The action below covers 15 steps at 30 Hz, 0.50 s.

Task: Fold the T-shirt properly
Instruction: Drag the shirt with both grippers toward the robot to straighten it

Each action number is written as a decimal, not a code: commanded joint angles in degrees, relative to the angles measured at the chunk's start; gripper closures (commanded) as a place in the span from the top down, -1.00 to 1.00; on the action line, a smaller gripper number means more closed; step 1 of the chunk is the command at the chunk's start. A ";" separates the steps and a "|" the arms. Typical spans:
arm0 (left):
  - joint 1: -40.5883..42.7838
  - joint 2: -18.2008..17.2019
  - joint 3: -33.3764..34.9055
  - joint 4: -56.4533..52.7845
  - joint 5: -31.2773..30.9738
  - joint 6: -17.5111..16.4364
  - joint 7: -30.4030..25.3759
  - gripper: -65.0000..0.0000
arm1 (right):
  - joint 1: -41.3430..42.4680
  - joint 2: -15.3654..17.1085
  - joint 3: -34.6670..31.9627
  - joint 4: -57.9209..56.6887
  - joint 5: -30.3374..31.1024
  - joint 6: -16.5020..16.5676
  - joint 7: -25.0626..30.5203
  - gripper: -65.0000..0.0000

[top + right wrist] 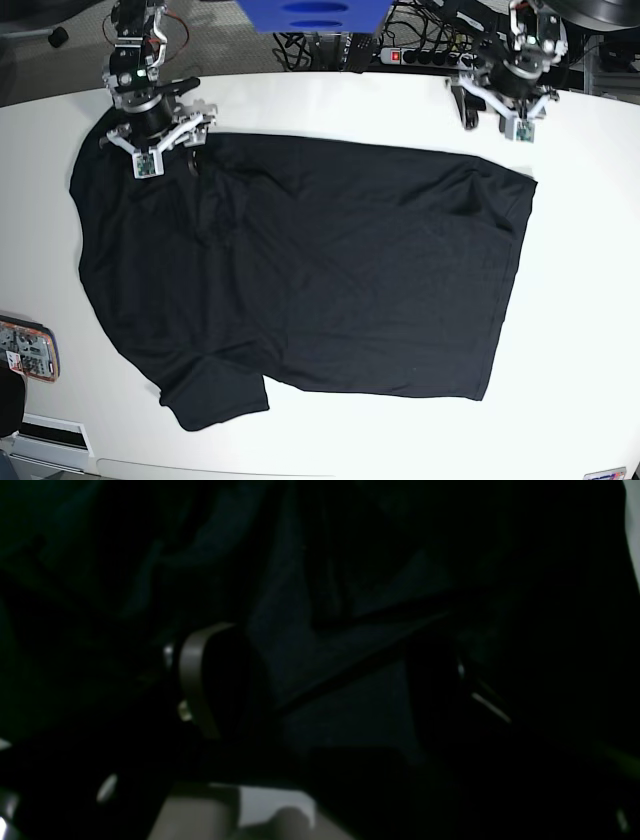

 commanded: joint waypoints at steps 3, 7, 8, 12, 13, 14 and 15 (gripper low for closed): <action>3.24 0.16 0.09 1.98 -0.07 -0.30 5.24 0.10 | -2.18 0.39 0.12 2.29 -4.11 0.41 -7.66 0.51; 3.41 -0.19 -0.08 2.15 0.10 -0.30 5.24 0.10 | -3.06 1.27 0.03 3.88 -4.11 0.41 -10.83 0.51; 3.24 -0.19 -0.17 2.68 0.10 -0.30 5.24 0.10 | -3.06 1.36 0.03 3.70 -4.11 0.41 -10.83 0.51; 3.15 0.08 -3.60 9.54 0.19 2.69 5.24 0.10 | -2.97 1.36 -0.06 3.53 -4.11 0.41 -11.00 0.51; 3.15 -0.10 -4.57 11.47 0.10 3.57 5.33 0.10 | -2.97 1.36 -0.14 3.44 -4.11 0.41 -11.00 0.51; 3.06 -0.27 -5.27 12.61 0.02 3.92 5.42 0.10 | -2.97 1.36 -0.14 3.44 -4.11 0.41 -11.00 0.51; 2.09 -0.45 -5.97 13.84 -0.07 4.09 6.21 0.10 | -2.97 1.36 -0.14 3.44 -4.11 0.41 -11.09 0.51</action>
